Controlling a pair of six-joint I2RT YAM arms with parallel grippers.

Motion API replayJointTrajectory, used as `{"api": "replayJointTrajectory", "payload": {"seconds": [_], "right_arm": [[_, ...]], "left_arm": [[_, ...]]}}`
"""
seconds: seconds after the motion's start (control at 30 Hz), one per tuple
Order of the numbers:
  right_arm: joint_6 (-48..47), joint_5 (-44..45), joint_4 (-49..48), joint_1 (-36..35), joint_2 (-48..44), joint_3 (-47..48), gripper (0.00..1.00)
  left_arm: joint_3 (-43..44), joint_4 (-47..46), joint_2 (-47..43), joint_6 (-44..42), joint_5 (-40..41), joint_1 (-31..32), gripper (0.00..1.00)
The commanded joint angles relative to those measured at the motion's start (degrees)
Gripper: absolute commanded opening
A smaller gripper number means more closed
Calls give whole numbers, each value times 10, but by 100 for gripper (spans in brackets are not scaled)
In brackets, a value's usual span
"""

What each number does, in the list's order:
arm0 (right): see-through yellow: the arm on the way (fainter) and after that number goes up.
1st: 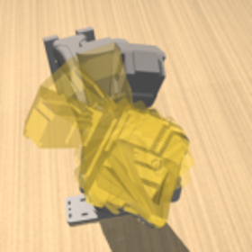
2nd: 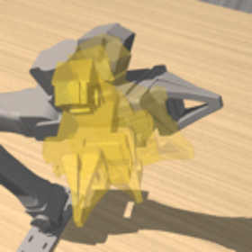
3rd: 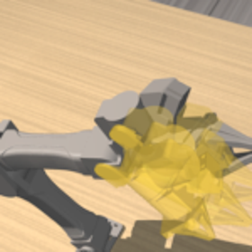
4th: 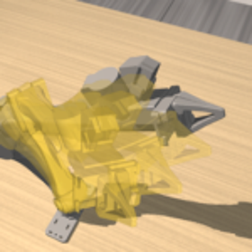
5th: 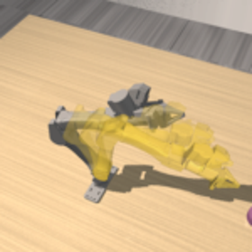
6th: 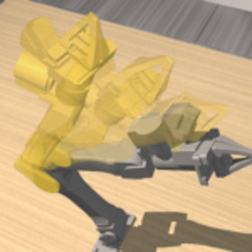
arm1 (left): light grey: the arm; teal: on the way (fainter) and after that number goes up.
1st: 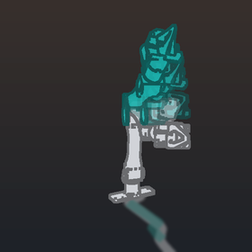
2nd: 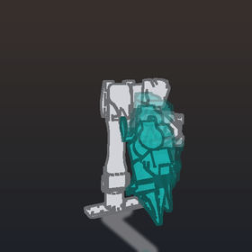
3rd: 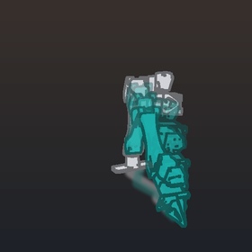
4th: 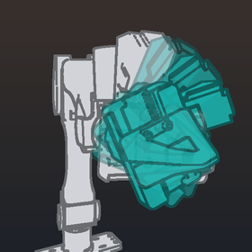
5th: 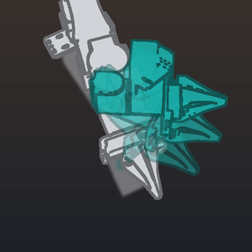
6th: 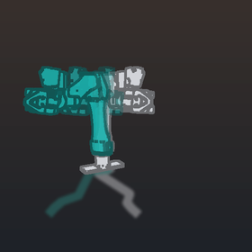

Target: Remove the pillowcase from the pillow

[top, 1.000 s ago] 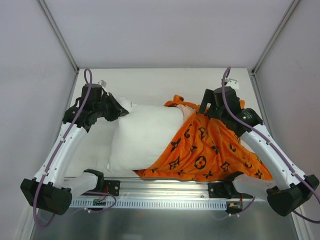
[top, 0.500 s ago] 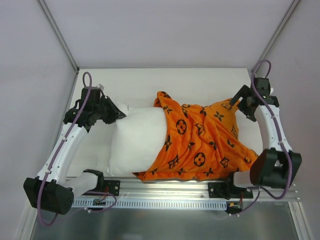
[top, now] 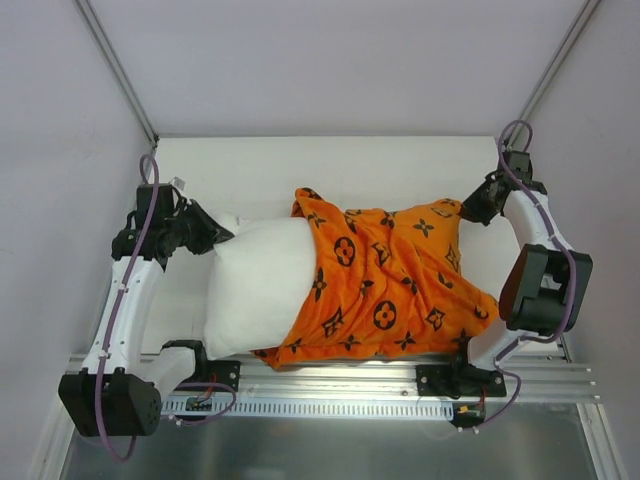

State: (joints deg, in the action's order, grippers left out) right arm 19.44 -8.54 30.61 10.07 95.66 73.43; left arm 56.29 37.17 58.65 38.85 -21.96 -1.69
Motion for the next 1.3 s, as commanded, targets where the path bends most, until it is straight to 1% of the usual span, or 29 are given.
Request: {"api": "replayJointTrajectory", "payload": {"seconds": [0.0,0.07,0.13,0.17,0.23,0.27,0.33,0.4,0.5,0.57,0.67,0.73,0.83,0.87,0.9,0.93,0.97,1.0,1.03,1.07,1.1,1.13,1.17,1.2,1.23,1.27], "right_arm": [[-7,78,-11,-5,-87,21,1],[-15,132,-7,-4,-143,20,1],[-18,156,3,3,-183,29,1],[-19,170,8,7,-220,34,1],[-18,185,27,18,-253,49,1],[-18,204,33,20,-285,64,1],[-20,223,47,24,-316,77,1],[-27,270,63,24,-353,98,1],[-53,339,77,25,-385,102,1],[-74,385,87,26,-391,97,1],[-84,415,88,29,-391,67,1],[-83,411,88,37,-380,44,1],[-73,381,92,42,-351,36,1],[-77,341,93,42,-342,39,1],[-78,319,113,43,-332,49,1],[-81,263,129,43,-302,81,1],[-91,229,148,43,-285,102,1],[-97,169,183,43,-263,136,1],[-102,143,196,43,-263,145,8],[-107,115,204,43,-264,146,23],[-117,93,205,42,-272,143,66],[-121,38,205,41,-283,135,83],[-126,22,208,40,-313,117,96],[-128,7,208,36,-331,103,96],[-130,-18,212,32,-367,75,96],[-130,-27,212,15,-388,56,96]], "left_arm": [[2,-16,-18,-34,-19,-12,0],[3,-13,-15,-38,-29,-37,0],[12,-10,-13,-45,-44,-59,0],[17,-4,-12,-48,-53,-80,0],[31,1,-13,-56,-61,-102,0],[36,8,-13,-58,-70,-125,0],[50,13,-15,-62,-81,-148,0],[59,23,-16,-65,-92,-179,0],[90,46,-16,-63,-73,-191,0],[100,55,-20,-57,-61,-198,0],[108,59,-19,-44,-47,-216,0],[102,59,-14,-32,-57,-221,0],[94,59,-10,-33,-70,-220,0],[91,59,-13,-35,-73,-220,0],[90,58,-15,-41,-75,-220,0],[88,59,-18,-43,-76,-220,0],[87,59,-20,-46,-77,-219,0],[86,59,-19,-48,-78,-219,0],[84,59,-20,-49,-78,-219,0],[83,58,-21,-48,-77,-217,0],[80,59,-20,-48,-75,-218,0],[79,59,-21,-47,-75,-218,0],[77,59,-19,-47,-76,-218,0],[76,59,-17,-48,-78,-217,0],[73,57,-14,-48,-80,-212,0],[72,56,-13,-47,-84,-208,0]]}}
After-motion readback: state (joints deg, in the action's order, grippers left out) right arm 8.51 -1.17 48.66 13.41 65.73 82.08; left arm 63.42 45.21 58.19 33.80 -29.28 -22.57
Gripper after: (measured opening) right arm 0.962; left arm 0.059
